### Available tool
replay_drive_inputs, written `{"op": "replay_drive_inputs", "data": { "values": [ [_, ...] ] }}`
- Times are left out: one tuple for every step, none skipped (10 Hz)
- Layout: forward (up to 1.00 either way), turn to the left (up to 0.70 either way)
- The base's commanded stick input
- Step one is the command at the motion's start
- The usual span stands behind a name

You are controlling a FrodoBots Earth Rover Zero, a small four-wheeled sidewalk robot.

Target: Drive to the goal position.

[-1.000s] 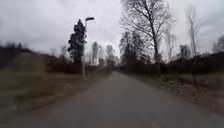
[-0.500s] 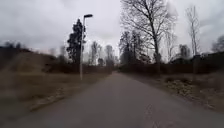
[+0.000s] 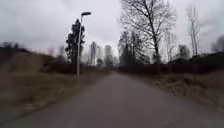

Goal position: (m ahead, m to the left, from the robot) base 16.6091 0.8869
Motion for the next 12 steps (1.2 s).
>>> {"op": "replay_drive_inputs", "data": {
  "values": [
    [0.70,0.00],
    [0.70,0.00],
    [0.70,0.00],
    [0.70,0.00],
    [0.70,0.00],
    [0.70,0.00],
    [0.70,0.00],
    [0.70,0.00],
    [0.70,0.00],
    [0.70,0.00],
    [0.70,0.00],
    [0.70,0.00]
  ]
}}
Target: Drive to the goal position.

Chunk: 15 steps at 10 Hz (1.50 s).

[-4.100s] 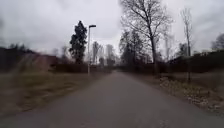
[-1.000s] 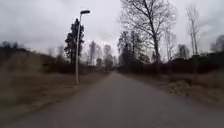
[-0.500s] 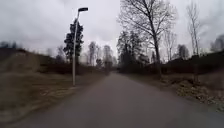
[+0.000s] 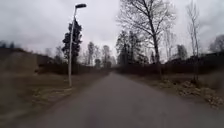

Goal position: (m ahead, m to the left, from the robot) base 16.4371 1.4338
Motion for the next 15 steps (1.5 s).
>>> {"op": "replay_drive_inputs", "data": {
  "values": [
    [0.70,0.00],
    [0.70,0.00],
    [0.70,0.00],
    [0.70,0.00],
    [0.70,0.00],
    [0.70,0.00],
    [0.70,0.00],
    [0.70,0.00],
    [0.70,0.00],
    [0.70,0.00],
    [0.70,0.00],
    [0.70,0.00],
    [0.70,0.00],
    [0.70,0.00],
    [0.70,0.00]
  ]
}}
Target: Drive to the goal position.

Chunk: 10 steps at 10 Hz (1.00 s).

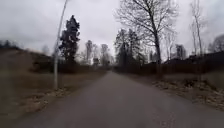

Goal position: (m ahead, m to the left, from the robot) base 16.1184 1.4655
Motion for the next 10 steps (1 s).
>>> {"op": "replay_drive_inputs", "data": {
  "values": [
    [0.70,0.00],
    [0.70,0.00],
    [0.70,0.08],
    [0.70,0.05],
    [0.70,0.02],
    [0.70,0.00],
    [0.70,0.00],
    [0.70,0.00],
    [0.70,0.00],
    [0.70,0.00]
  ]
}}
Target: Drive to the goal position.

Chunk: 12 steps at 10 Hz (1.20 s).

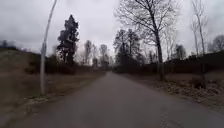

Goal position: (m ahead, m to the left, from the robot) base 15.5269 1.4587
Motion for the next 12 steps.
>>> {"op": "replay_drive_inputs", "data": {
  "values": [
    [0.70,0.00],
    [0.70,0.00],
    [0.70,0.00],
    [0.70,0.07],
    [0.70,0.14],
    [0.70,0.14],
    [0.70,0.14],
    [0.70,0.07],
    [0.70,0.00],
    [0.70,0.00],
    [0.70,0.00],
    [0.70,0.00]
  ]
}}
